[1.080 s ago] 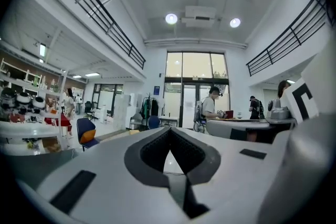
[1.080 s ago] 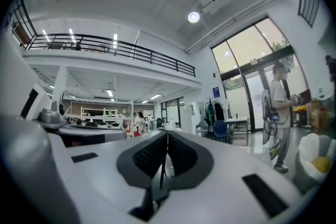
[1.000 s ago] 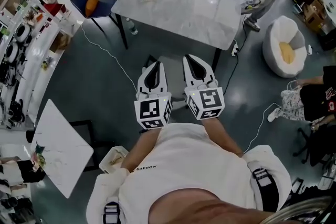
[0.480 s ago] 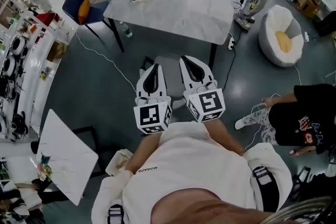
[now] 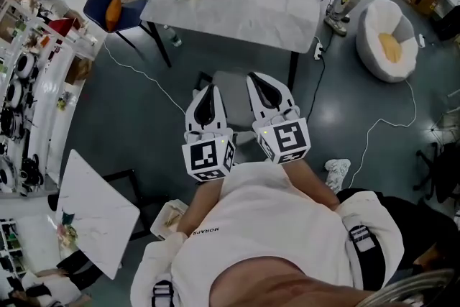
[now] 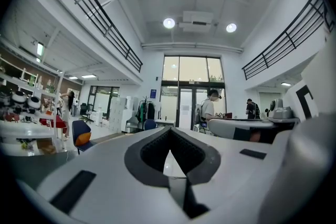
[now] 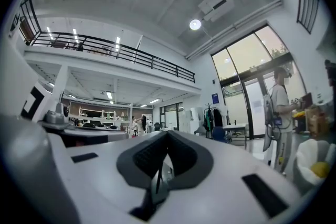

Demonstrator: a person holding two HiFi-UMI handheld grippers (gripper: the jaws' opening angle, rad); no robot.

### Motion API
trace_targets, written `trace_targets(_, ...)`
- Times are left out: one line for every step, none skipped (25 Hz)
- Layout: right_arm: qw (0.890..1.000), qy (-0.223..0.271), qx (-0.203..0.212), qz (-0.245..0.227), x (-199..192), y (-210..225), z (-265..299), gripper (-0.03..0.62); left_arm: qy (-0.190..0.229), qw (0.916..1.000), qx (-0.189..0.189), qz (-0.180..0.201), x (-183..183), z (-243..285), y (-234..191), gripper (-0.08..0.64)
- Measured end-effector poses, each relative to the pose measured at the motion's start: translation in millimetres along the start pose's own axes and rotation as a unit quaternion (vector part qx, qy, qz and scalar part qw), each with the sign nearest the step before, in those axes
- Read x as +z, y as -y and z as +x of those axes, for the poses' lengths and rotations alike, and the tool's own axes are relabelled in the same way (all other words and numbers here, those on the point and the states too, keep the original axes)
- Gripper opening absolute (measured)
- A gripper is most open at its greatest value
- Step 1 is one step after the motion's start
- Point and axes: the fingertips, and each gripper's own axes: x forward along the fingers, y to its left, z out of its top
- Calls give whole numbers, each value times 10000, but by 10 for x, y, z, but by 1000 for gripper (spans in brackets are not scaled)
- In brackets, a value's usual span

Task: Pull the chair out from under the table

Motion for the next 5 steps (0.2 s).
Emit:
trace_targets(10000, -2, -9, -27, 4, 7, -8, 12, 10, 10000, 0, -13, 0, 1, 10, 5)
trace_targets(10000, -14, -24, -49, 1, 14, -23, 12, 7, 10000, -7, -31, -10, -1, 24, 5)
trace_targets(10000, -28, -42, -63, -6, 18, -41, 12, -8, 10000, -22, -47, -28, -6, 39, 3)
trace_targets(9999, -41, -60, -70, -14, 22, -58, 12, -27, 10000, -41, -62, -48, -10, 54, 3)
trace_targets(9999, -52, -78, -74, -23, 24, -75, 12, -47, 9999, -62, -76, -68, -14, 67, 5)
